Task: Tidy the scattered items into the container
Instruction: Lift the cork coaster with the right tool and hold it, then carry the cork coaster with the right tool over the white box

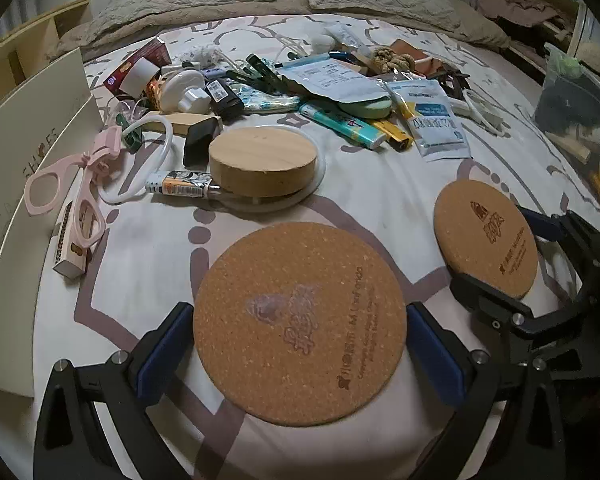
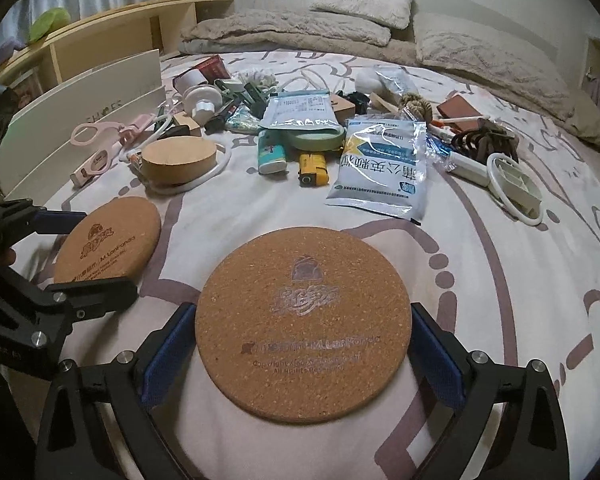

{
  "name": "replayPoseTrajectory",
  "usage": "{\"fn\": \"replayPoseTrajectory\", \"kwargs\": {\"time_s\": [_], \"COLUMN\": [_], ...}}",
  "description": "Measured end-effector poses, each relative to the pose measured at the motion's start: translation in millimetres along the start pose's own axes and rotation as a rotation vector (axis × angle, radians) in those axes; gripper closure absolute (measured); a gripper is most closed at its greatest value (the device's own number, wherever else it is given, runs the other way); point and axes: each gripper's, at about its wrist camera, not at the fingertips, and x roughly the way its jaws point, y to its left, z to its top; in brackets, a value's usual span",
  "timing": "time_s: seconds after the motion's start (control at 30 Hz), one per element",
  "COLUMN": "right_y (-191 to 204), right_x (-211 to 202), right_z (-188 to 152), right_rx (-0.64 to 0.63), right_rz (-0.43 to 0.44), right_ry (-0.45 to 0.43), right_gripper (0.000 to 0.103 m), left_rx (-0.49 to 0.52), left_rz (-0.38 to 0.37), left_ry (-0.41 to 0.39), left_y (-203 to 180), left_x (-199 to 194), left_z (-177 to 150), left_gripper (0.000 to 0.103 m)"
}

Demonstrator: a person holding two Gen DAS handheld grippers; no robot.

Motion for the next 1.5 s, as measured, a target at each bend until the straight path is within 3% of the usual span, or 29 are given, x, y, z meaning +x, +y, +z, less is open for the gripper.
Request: {"fn": "replayPoseTrajectory", "kwargs": {"time_s": [0.97,1.2,1.5], "right_y": [-4.6,-12.5,-2.1], "right_x": [-9.8,-12.3,-29.6], "right_z": [-1.9,3.7,22.2], "right_rx": [0.05,0.16,0.203], "right_rz": [0.015,0.081,0.13], "right_ry": [-0.028,-0.001,-0.035], "right_gripper": [0.003,0.003,0.003], "left_rx": [0.02,0.002,-0.042], "left_rz": [-0.01,-0.014,-0.02], "left_ry": [-0.065,-0.11,-0.175], "left_y": [1.1,9.0,26.9], "left_x": [-18.2,-33.1,-56.5], "left_z": [-1.3,7.3,17.2], "left_gripper": [0.002,0.002,0.002]}}
